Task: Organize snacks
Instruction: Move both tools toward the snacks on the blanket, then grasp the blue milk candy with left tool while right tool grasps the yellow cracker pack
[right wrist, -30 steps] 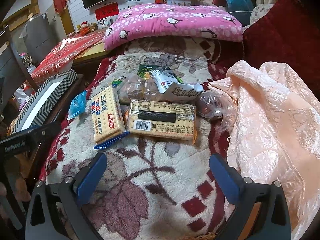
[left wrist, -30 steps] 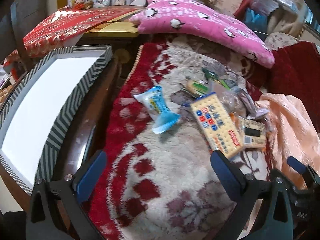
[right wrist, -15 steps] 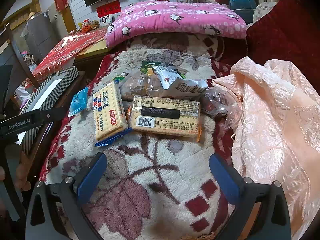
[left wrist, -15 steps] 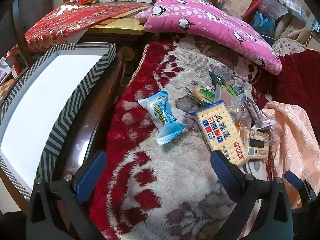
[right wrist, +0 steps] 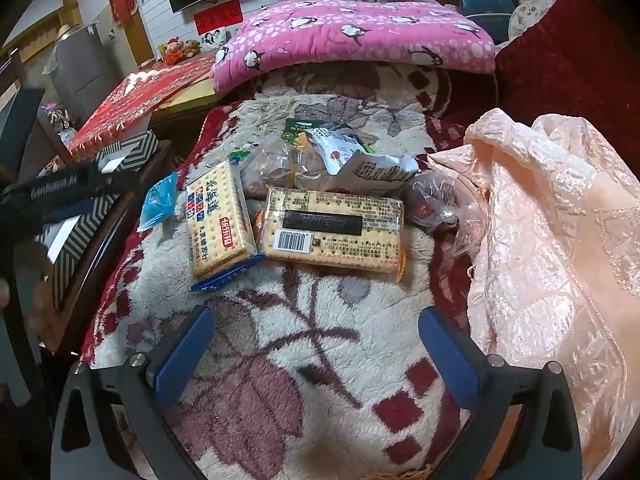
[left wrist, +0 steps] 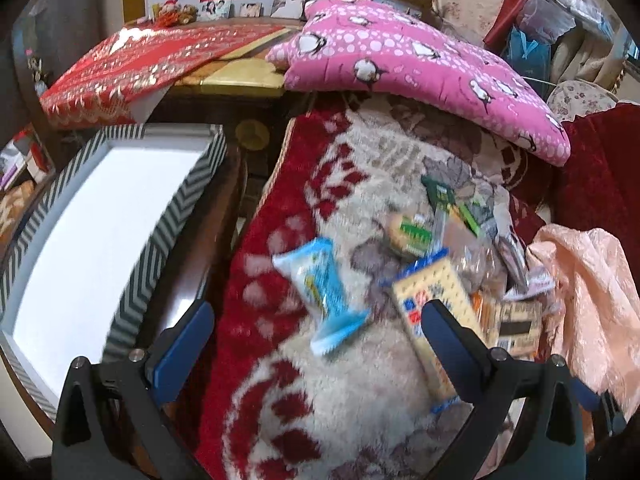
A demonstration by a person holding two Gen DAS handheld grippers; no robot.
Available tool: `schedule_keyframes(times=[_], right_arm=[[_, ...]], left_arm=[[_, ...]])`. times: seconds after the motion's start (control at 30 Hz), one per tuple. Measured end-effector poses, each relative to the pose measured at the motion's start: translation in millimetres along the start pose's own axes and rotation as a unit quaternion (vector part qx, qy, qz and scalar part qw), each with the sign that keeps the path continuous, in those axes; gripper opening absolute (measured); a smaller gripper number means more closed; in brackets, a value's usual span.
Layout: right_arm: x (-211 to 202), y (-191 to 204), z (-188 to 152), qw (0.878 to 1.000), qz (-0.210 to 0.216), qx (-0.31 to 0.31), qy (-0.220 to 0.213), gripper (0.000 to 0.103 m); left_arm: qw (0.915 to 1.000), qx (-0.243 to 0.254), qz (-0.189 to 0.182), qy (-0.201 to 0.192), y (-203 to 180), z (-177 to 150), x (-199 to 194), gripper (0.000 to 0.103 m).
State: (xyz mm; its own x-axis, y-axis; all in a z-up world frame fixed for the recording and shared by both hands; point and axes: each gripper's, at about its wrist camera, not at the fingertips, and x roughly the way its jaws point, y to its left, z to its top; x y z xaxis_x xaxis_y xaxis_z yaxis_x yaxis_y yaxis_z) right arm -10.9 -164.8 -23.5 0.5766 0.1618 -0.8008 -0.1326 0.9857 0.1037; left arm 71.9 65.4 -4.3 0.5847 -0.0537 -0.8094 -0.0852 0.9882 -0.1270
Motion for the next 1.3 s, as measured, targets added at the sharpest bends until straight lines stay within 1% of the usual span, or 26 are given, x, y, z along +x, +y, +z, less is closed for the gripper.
schedule_keyframes(times=[0.17, 0.23, 0.37, 0.47, 0.57, 0.73, 0.9, 1.1, 1.3], right_arm=[[-1.6, 0.6, 0.5, 1.000, -0.001, -0.004, -0.004, 0.102], [-1.9, 0.3, 0.7, 1.000, 0.002, -0.002, -0.005, 0.102], [-2.1, 2.5, 2.1, 1.000, 0.008, -0.005, -0.001, 0.102], [-4.6, 6.6, 3.2, 1.000, 0.012, -0.016, -0.007, 0.102], [-2.9, 9.0, 3.6, 1.000, 0.013, -0.022, -0.005, 0.102], [0.4, 7.4, 3.4, 1.000, 0.016, -0.020, 0.001, 0.102], [-3.1, 7.0, 4.6, 1.000, 0.013, -0.020, -0.009, 0.102], [-6.3, 5.5, 6.4, 1.000, 0.009, -0.015, -0.019, 0.102], [-4.2, 2.3, 5.4, 1.000, 0.009, -0.008, -0.015, 0.102]], left_arm=[[1.0000, -0.002, 0.002, -0.008, -3.3, 16.5, -1.4, 0.103], [0.9999, -0.008, 0.001, -0.007, -2.2, 17.4, 0.1, 0.103], [0.9998, -0.015, 0.006, 0.014, 1.7, 14.1, 15.5, 0.103], [0.9992, -0.030, 0.000, 0.026, 7.6, 13.3, 25.5, 0.103], [0.9987, -0.040, -0.001, 0.032, 11.9, 12.1, 31.0, 0.103], [0.9989, -0.033, 0.005, 0.033, 11.1, 11.9, 33.3, 0.103], [0.9991, -0.031, 0.003, 0.028, 9.3, 11.4, 30.0, 0.103], [0.9997, -0.010, 0.005, 0.020, 2.2, 7.8, 23.7, 0.103], [0.9993, -0.020, 0.001, 0.030, 6.3, 6.3, 29.4, 0.103]])
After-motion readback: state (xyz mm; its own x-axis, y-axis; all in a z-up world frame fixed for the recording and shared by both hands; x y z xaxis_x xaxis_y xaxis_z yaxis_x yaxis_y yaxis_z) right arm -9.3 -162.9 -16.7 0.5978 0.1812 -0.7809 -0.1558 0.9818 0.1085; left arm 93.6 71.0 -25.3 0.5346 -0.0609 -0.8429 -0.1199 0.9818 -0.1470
